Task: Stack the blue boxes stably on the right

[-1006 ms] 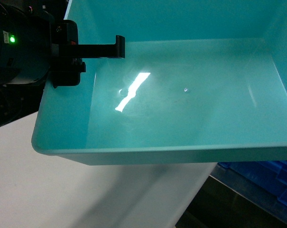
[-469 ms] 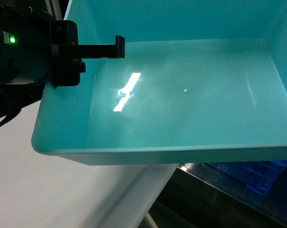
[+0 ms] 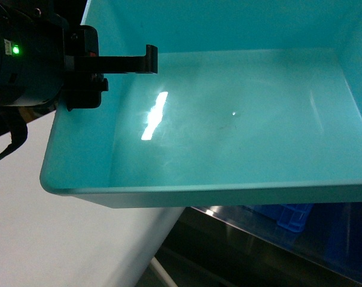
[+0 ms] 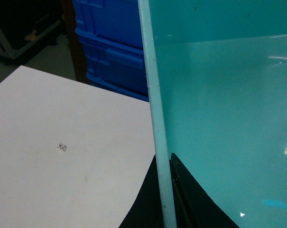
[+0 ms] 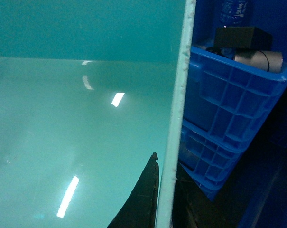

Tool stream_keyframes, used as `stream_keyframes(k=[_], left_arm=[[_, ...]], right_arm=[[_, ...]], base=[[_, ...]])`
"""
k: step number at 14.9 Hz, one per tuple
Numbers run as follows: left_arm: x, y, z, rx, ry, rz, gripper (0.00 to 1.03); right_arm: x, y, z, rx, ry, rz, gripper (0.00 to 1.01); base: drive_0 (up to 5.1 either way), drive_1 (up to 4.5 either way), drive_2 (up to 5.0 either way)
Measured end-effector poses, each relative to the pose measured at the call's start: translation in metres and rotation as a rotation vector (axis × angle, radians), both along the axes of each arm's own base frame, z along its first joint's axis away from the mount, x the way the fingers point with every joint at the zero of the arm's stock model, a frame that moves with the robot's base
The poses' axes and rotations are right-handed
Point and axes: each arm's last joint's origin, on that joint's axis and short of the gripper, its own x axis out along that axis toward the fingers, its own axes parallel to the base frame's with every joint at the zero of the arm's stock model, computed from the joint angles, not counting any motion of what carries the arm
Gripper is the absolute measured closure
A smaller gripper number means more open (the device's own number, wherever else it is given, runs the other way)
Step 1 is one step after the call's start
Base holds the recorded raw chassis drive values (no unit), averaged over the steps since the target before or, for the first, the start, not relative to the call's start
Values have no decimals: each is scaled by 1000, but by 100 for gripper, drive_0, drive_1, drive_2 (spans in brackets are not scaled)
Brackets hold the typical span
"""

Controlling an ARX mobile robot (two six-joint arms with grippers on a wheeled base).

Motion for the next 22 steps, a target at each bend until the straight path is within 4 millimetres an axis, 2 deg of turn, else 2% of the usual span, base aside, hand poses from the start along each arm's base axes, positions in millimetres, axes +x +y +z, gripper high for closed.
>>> stream_keyframes(k=[11, 22], left_arm=[[0, -1, 0, 0, 0, -3, 101], [0, 1, 0, 6, 1, 3, 101]], right_arm=[[0, 0, 0, 0, 0, -1, 94], [0, 2, 0, 0, 0, 3, 94]], base=[[-121, -121, -121], [459, -226, -226]])
